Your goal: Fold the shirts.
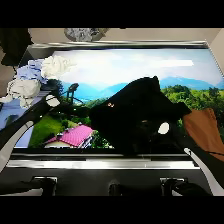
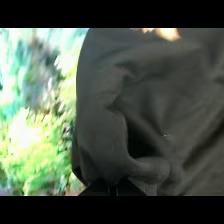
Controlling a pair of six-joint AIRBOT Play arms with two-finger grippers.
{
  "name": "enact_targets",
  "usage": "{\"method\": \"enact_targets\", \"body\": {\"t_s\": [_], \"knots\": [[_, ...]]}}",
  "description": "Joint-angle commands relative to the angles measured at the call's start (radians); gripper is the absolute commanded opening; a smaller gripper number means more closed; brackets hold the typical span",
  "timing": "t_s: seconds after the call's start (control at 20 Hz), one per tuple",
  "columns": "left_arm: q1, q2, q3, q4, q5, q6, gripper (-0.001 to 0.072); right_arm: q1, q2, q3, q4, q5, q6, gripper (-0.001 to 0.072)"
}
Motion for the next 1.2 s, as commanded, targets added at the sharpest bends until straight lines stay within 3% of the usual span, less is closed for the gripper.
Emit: {"method": "enact_targets", "body": {"t_s": [0.0,0.15,0.35,0.45,0.55,0.9,1.1,1.15], "knots": [[0.019,0.142,0.002,0.018,0.079,0.051,0.0027,0.007,0.116,0.159,-0.224,0.076,0.007,0.0032],[0.081,0.333,0.057,0.018,0.116,0.048,0.0027,0.007,0.278,0.461,-0.6,0.12,0.063,0.0033],[0.177,0.602,0.28,0.018,0.272,-0.038,0.0027,0.007,0.448,0.95,-0.935,-0.023,0.081,0.0034],[0.224,0.716,0.401,0.018,0.402,-0.086,0.0027,0.008,0.494,1.149,-0.953,-0.094,0.103,0.0034],[0.227,0.786,0.472,0.016,0.423,-0.09,0.0028,0.008,0.508,1.267,-0.95,-0.077,0.109,0.0034],[0.21,0.811,0.491,0.082,0.335,-0.09,0.0028,0.008,0.431,1.292,-0.933,0.173,0.143,0.0034],[0.211,0.652,0.457,0.192,0.154,-0.093,0.0028,0.007,0.209,1.271,-0.944,0.43,0.134,0.0035],[0.211,0.597,0.424,0.231,0.14,-0.107,0.0028,0.007,0.131,1.237,-0.94,0.431,0.112,0.0035]]}}
